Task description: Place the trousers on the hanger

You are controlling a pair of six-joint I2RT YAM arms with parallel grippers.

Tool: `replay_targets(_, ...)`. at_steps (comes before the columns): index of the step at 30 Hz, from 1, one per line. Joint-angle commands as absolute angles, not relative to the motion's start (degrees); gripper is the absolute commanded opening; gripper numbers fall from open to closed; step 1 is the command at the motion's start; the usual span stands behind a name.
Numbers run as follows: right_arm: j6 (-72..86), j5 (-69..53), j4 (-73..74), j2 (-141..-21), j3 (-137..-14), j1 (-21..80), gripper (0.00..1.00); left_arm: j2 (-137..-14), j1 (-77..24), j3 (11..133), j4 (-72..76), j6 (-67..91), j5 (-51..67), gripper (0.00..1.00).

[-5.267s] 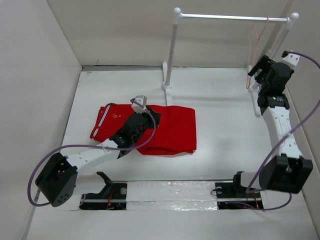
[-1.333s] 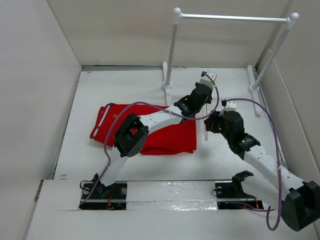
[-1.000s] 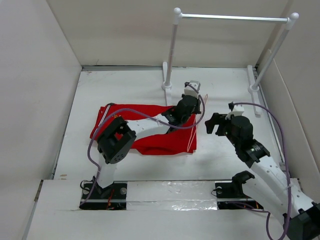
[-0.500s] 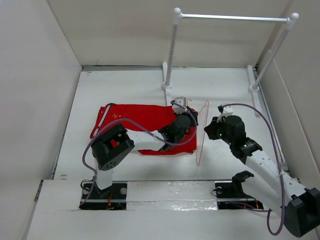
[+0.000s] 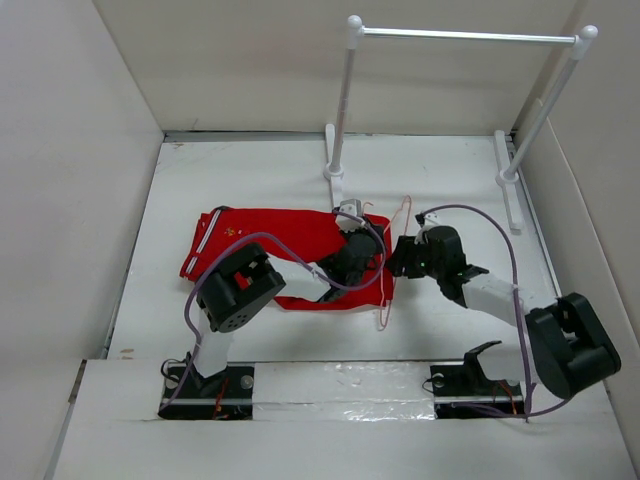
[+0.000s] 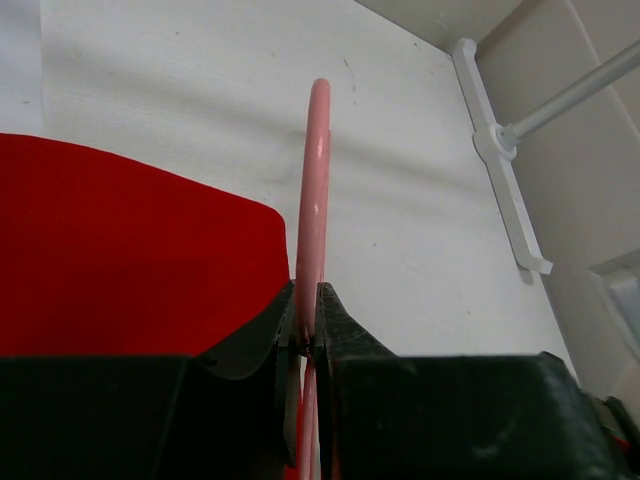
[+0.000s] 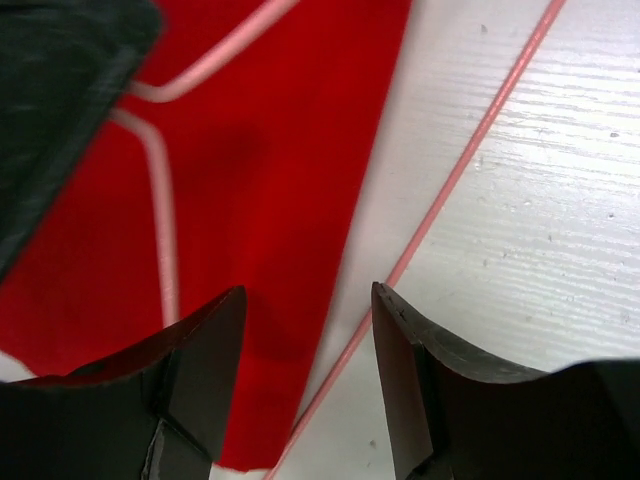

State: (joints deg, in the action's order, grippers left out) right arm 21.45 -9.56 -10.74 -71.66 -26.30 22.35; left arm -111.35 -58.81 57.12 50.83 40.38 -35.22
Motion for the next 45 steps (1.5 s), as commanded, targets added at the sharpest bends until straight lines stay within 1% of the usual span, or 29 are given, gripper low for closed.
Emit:
replay_targets(1,21.89,-10.89,-18.89,-75.22,-28.03,21.18,0.59,-111.18,-58.54,56.43,52.56,39.73,-36.12,0.00)
replay_targets(3,21.62,-12.47,-20.12,-78.29,-28.56,21.18,0.59,-111.53,-58.01,56.07,52.82,39.64,-35.77,0.00)
replay_targets(6,23.02,-13.36,-22.93,-80.59,-28.30,21.18,0.55,-112.06,-58.01,55.90,52.91,39.55,-35.25,0.00)
replay_targets(11,23.82,-15.99,-25.39,-84.28,-28.74,20.65,0.53,-112.24,-58.01,55.81,53.00,38.67,-34.80,0.00)
replay_targets(12,23.99,-16.26,-25.49,-84.55,-28.83,20.65,0.52,-112.24,-58.01,55.64,53.09,38.67,-34.89,0.00)
replay_targets(13,23.99,-16.87,-25.66,-84.90,-29.00,20.65,0.48,-112.32,-58.01,55.55,53.17,38.15,-35.15,0.00)
replay_targets(15,23.56,-17.40,-25.40,-85.25,-29.44,20.65,0.43,-111.98,-58.01,54.67,54.31,37.71,-35.07,0.00)
replay_targets(16,23.12,-17.75,-24.53,-85.34,-29.70,20.05,0.37,-111.71,-58.01,53.36,55.45,36.66,-34.89,0.00)
replay_targets(18,22.42,-18.71,-24.35,-85.25,-29.79,18.56,0.35,-111.62,-58.01,53.18,56.51,35.86,-34.98,0.00)
replay_targets(19,22.24,-19.68,-24.35,-84.99,-29.71,18.02,0.19,-111.80,-58.01,53.17,56.08,35.86,-35.33,0.00)
replay_targets(22,21.97,-22.93,-23.73,-82.89,-28.74,16.27,0.00,-112.06,-57.48,52.65,55.99,35.16,-36.03,0.00)
replay_targets(26,22.41,-24.17,-20.76,-74.99,-26.20,13.81,0.00,-110.05,-55.64,50.02,57.04,34.11,-36.47,0.00)
replay_targets(28,22.24,-22.86,-18.38,-68.51,-25.41,12.14,0.00,-109.16,-55.03,49.22,57.48,33.05,-37.35,0.00)
replay_targets(31,21.45,-21.10,-14.42,-62.43,-25.05,10.46,0.00,-107.49,-54.49,47.12,58.44,31.99,-37.79,0.00)
replay_targets(34,20.57,-22.23,-10.20,-60.30,-25.84,7.74,0.00,-106.18,-53.96,45.09,59.07,31.55,-38.75,0.00)
replay_targets(41,20.74,-25.31,-8.35,-58.72,-24.35,5.63,0.00,-100.21,-50.98,39.91,58.80,31.91,-39.37,0.00)
replay_targets(45,21.88,-23.21,-8.18,-52.93,-22.33,2.38,0.00,-97.57,-50.36,35.96,57.92,31.29,-41.65,0.00)
